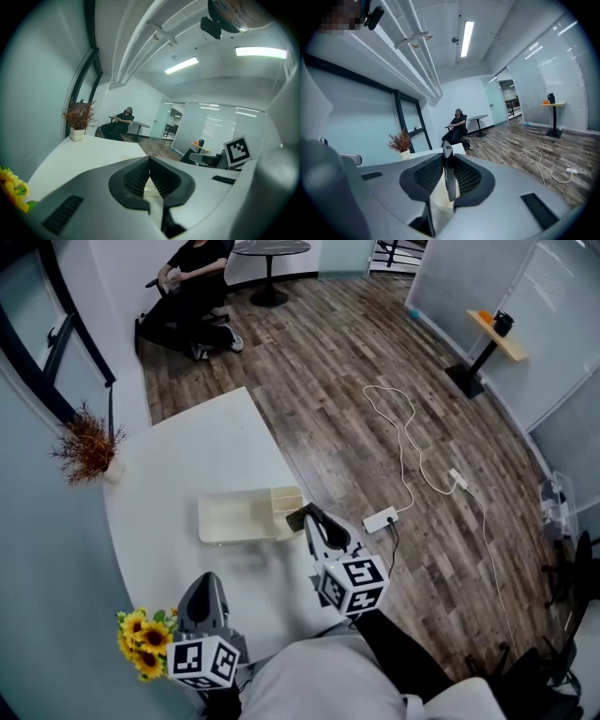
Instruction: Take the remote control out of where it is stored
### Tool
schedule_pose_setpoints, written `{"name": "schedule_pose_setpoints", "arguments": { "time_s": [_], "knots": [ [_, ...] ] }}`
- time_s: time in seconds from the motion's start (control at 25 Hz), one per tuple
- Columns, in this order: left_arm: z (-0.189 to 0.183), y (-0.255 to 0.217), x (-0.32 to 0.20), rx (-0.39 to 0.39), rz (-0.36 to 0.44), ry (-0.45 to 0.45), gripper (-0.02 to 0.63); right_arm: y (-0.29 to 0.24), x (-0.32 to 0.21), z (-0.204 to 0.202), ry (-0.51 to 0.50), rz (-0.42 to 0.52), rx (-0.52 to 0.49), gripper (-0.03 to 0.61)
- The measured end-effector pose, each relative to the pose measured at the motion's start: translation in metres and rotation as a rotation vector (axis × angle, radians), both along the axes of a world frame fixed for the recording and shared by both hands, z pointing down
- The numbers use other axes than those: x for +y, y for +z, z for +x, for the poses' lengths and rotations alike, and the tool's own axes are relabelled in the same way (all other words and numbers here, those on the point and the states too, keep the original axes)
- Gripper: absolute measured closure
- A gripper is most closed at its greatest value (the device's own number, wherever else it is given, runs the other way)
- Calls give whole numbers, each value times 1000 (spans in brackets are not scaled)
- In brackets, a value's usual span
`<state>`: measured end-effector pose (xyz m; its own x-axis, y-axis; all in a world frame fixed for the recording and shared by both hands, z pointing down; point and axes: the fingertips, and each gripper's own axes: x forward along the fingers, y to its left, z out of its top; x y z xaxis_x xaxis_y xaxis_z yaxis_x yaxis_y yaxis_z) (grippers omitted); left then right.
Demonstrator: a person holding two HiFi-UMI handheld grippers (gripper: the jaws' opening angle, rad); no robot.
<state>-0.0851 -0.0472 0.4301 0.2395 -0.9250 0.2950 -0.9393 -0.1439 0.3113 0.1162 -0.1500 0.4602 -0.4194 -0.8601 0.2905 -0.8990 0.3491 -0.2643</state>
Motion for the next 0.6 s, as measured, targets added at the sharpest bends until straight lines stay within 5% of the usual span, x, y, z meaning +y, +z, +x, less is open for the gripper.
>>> {"name": "schedule_pose_setpoints", "arguments": {
  "time_s": [0.6],
  "knots": [
    [2,-3,1,6,8,2,606,-5,3,0,-9,17,-6,505]
  ]
}}
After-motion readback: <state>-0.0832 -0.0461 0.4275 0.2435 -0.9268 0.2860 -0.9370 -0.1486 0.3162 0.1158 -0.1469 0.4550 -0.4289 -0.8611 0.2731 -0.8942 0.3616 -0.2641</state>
